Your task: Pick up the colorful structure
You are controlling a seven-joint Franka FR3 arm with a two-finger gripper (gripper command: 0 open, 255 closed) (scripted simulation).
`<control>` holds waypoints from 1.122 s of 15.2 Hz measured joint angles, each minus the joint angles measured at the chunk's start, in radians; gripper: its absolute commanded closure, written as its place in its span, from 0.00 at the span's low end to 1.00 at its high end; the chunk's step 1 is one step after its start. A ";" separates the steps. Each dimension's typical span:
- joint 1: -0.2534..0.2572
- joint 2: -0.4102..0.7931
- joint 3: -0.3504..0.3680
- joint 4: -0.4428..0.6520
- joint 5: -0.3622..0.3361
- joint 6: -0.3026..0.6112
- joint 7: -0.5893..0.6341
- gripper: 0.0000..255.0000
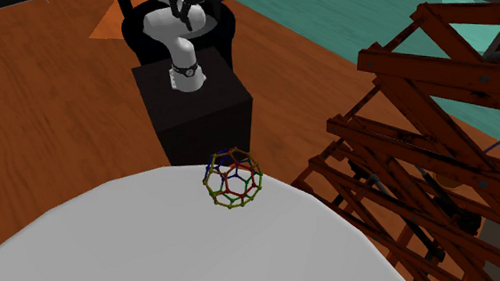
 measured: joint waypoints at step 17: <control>-0.078 0.498 0.189 0.100 -0.242 0.351 0.202 0.00</control>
